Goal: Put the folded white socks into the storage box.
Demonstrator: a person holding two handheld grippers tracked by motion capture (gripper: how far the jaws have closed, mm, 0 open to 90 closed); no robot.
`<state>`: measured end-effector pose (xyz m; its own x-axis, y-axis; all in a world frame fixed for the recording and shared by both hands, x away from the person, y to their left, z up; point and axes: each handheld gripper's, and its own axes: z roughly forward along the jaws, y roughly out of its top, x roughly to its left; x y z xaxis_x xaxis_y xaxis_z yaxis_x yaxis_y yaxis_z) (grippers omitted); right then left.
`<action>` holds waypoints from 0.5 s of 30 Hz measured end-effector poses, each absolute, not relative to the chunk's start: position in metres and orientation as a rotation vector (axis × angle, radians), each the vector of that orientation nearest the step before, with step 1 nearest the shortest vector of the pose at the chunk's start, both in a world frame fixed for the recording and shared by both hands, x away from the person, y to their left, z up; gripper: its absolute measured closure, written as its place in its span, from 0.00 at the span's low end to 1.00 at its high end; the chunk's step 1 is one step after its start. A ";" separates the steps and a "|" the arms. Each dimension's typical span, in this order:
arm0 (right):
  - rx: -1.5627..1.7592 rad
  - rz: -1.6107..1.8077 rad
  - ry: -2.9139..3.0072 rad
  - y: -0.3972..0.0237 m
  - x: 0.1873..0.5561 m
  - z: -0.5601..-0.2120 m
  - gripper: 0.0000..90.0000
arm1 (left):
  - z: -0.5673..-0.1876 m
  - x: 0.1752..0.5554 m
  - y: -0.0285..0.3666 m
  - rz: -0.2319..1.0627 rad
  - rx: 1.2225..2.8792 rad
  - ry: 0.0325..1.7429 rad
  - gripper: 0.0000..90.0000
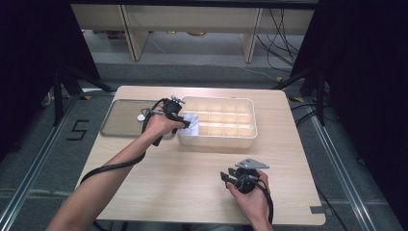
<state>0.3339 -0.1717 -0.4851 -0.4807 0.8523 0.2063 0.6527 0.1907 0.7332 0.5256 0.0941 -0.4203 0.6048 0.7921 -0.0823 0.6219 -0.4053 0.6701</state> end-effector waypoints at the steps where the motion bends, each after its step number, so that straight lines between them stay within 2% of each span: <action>1: 1.441 1.168 2.220 -0.172 0.334 -0.485 0.69 | -0.419 0.526 0.093 0.330 2.152 1.111 0.61; 15: 1.403 1.166 2.217 -0.175 0.336 -0.485 0.68 | -0.412 0.541 0.082 0.349 2.160 1.139 0.56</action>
